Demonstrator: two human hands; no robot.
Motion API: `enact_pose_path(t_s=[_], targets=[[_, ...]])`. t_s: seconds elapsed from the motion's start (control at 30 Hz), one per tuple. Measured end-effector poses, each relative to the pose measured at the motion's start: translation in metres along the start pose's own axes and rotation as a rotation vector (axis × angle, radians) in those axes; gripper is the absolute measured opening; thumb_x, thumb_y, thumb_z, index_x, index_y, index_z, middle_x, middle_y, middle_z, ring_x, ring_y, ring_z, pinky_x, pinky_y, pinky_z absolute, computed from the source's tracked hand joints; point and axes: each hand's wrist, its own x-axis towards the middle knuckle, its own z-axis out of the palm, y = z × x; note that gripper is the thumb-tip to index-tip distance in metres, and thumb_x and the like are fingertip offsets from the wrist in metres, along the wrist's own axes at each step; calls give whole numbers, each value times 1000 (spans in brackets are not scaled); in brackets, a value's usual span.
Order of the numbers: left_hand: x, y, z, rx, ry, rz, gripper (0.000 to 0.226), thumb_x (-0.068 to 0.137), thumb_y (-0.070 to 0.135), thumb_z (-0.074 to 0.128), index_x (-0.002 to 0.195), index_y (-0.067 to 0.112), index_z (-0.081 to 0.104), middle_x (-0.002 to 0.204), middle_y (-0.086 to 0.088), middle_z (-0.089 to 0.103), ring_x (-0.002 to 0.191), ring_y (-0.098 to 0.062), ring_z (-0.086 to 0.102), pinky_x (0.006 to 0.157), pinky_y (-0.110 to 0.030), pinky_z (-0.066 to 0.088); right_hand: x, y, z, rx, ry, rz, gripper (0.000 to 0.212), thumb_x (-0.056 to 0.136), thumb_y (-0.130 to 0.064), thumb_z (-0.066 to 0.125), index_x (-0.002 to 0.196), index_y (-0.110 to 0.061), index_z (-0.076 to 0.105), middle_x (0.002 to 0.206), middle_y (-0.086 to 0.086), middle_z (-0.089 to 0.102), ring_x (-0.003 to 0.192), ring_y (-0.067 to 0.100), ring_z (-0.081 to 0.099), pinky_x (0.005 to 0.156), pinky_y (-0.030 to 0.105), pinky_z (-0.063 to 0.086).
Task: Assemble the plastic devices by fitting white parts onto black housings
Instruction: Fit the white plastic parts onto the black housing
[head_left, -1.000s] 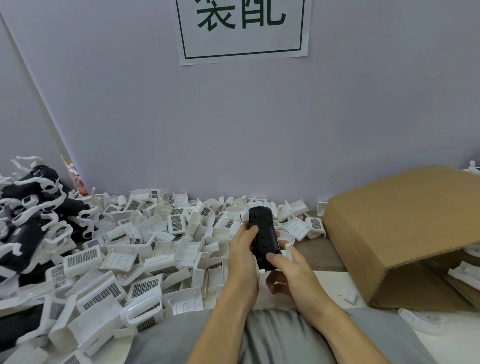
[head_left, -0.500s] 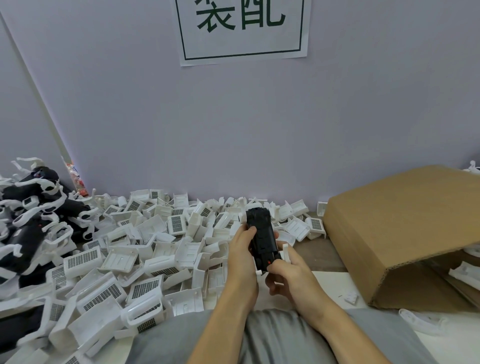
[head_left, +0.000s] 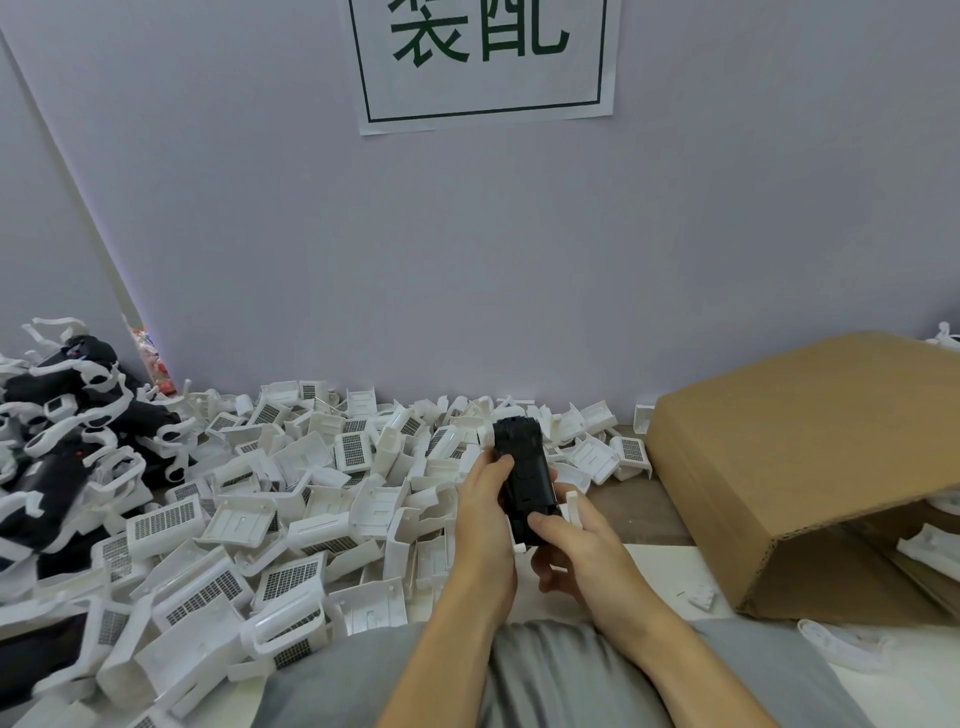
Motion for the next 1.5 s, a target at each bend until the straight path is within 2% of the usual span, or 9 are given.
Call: enact_pose_path(t_s=[0.17, 0.47, 0.73, 0.97, 1.1, 1.2, 1.3, 1.4, 1.5], targets=[[0, 0, 1, -33, -2, 1, 27, 101, 15, 43, 99, 15, 71, 83, -13, 74, 70, -21, 70, 68, -35, 53, 1, 0, -1, 41, -34, 19, 40, 71, -23, 60, 111, -26, 62, 71, -5, 63, 57, 15, 48, 54, 25, 43], [2, -1, -1, -49, -3, -4, 26, 100, 17, 43, 105, 10, 68, 81, -12, 74, 64, -21, 68, 59, -31, 52, 0, 0, 0, 25, -36, 33, 47, 66, -23, 58, 113, -31, 62, 70, -5, 62, 59, 16, 47, 56, 27, 42], [1, -1, -2, -87, -8, -37, 26, 99, 19, 46, 104, 16, 71, 88, -12, 74, 80, -26, 65, 65, -34, 49, -4, -6, 5, -23, 36, 19, 34, 82, -21, 60, 111, -39, 61, 73, -7, 67, 60, 15, 55, 63, 31, 45], [4, 4, -5, -258, 55, -5, 24, 96, 8, 58, 120, 11, 57, 93, -16, 65, 81, -31, 62, 69, -39, 51, -4, -8, 4, 47, 261, -138, 28, 96, -15, 59, 118, -33, 57, 106, 0, 65, 86, 14, 62, 79, 35, 49], [7, 2, -5, -163, 46, -19, 46, 78, 18, 75, 116, -4, 59, 93, -22, 57, 75, -30, 57, 64, -37, 50, -11, -11, 5, -217, 510, -526, 25, 86, -31, 57, 111, -28, 57, 107, -5, 59, 102, 16, 59, 86, 28, 47], [7, 1, -5, -145, 58, -43, 52, 73, 21, 79, 116, 0, 59, 89, -20, 59, 67, -26, 59, 61, -34, 52, -14, -17, 9, -477, 484, -721, 24, 87, -34, 55, 108, -25, 59, 106, -11, 60, 104, 15, 59, 88, 25, 46], [9, -3, -8, -182, 84, -44, 67, 64, 27, 84, 123, 11, 55, 90, -14, 66, 67, -21, 65, 66, -35, 53, -16, -15, 14, -677, 289, -567, 36, 84, -48, 56, 116, -31, 61, 112, -21, 60, 111, 7, 57, 95, 37, 47], [10, -4, -8, -221, 67, -30, 68, 64, 29, 82, 124, 10, 56, 88, -14, 71, 73, -25, 69, 76, -42, 56, -14, -12, 12, -870, 338, -446, 54, 78, -67, 50, 121, -36, 61, 111, -27, 60, 111, -2, 55, 98, 37, 44], [11, -2, -8, -198, 70, -51, 57, 70, 34, 77, 117, 7, 63, 97, -18, 70, 80, -33, 68, 79, -48, 55, -12, -13, 10, -820, 370, -415, 36, 79, -58, 61, 109, -38, 66, 93, -28, 66, 95, -2, 62, 87, 31, 50]])
